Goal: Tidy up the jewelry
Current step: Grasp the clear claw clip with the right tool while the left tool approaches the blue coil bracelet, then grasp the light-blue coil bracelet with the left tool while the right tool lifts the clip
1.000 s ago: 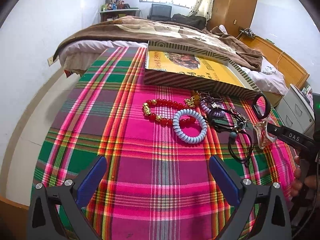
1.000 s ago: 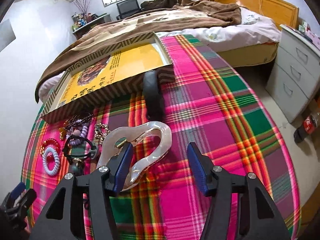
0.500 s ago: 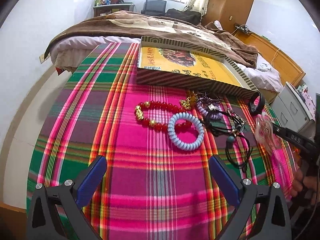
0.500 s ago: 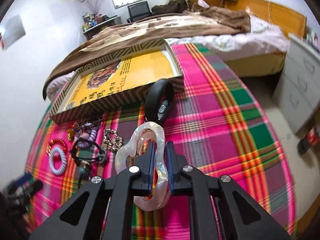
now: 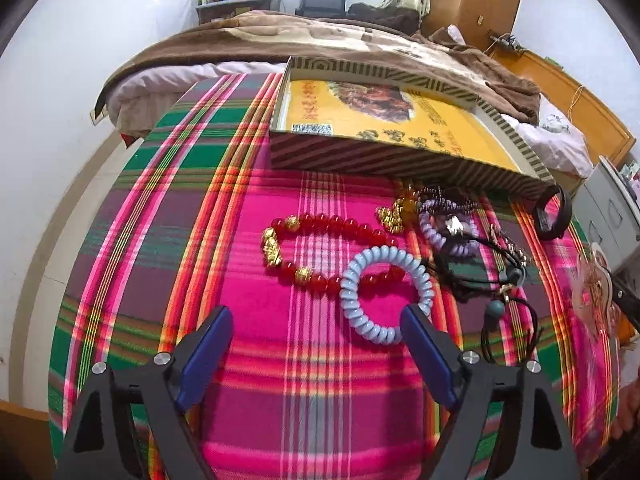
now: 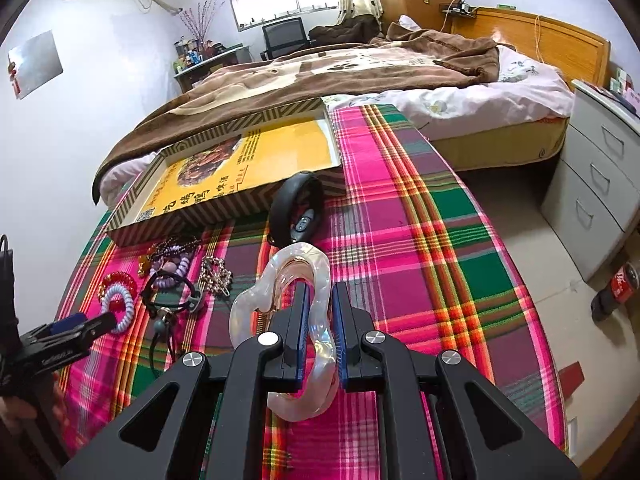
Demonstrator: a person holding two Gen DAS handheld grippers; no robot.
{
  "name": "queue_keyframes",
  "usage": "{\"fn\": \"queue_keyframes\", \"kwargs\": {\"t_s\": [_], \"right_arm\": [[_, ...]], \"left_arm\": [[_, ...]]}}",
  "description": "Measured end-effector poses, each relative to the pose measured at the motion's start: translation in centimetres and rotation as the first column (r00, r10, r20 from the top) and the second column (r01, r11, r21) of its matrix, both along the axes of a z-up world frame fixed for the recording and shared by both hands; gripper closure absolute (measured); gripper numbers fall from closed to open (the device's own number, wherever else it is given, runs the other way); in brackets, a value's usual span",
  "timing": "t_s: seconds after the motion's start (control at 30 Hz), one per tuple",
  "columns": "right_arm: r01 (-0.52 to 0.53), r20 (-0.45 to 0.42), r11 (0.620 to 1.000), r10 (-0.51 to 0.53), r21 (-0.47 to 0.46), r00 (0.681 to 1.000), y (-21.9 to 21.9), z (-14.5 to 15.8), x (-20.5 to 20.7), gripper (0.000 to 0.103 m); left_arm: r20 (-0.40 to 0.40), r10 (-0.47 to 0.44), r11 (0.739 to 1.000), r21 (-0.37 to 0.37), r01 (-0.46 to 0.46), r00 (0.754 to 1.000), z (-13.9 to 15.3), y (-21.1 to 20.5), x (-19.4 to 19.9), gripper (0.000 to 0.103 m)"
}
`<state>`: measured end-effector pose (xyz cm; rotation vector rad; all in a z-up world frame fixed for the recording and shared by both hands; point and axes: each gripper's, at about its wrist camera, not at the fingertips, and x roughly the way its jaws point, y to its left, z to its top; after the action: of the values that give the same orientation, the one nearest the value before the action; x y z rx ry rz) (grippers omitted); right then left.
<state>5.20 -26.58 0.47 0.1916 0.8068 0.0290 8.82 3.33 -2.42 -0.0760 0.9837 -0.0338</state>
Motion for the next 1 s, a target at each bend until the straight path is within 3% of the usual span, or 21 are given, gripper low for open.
{"fn": "queue_keyframes", "kwargs": {"t_s": [0.2, 0.33, 0.4, 0.5, 0.57, 1.0], "right_arm": [[-0.022, 0.002, 1.0, 0.022, 0.007, 1.0, 0.2, -0.2, 0.0, 0.091], [-0.023, -0.004, 1.0, 0.023, 0.017, 1.0, 0.1, -0.5, 0.0, 0.091], [-0.025, -0.005, 0.999, 0.025, 0.02, 1.0, 0.0, -0.6, 0.0, 0.091], [-0.026, -0.003, 0.999, 0.026, 0.021, 1.0, 0.0, -0.5, -0.2, 0.091], [-0.026, -0.002, 0.999, 0.026, 0.02, 1.0, -0.1, -0.5, -0.2, 0.091], [-0.024, 0.038, 1.0, 0.024, 0.011, 0.999, 0.0, 0.9, -1.3, 0.091]], "left_arm": [[0.001, 0.007, 0.996, 0.088, -0.007, 1.0, -0.2, -1.3, 0.5, 0.036], [0.005, -0.007, 0.996, 0.092, 0.006, 1.0, -0.1, -1.7, 0.3, 0.047], [0.007, -0.013, 0.996, 0.093, 0.012, 1.0, 0.1, -1.9, 0.1, 0.057], [0.011, -0.011, 0.996, 0.092, 0.01, 1.0, 0.2, -1.9, 0.0, 0.083], [0.013, -0.006, 0.996, 0.083, 0.005, 1.0, 0.3, -1.7, -0.2, 0.09], [0.076, -0.001, 0.999, 0.038, -0.002, 0.997, 2.4, -0.7, -2.0, 0.093]]}}
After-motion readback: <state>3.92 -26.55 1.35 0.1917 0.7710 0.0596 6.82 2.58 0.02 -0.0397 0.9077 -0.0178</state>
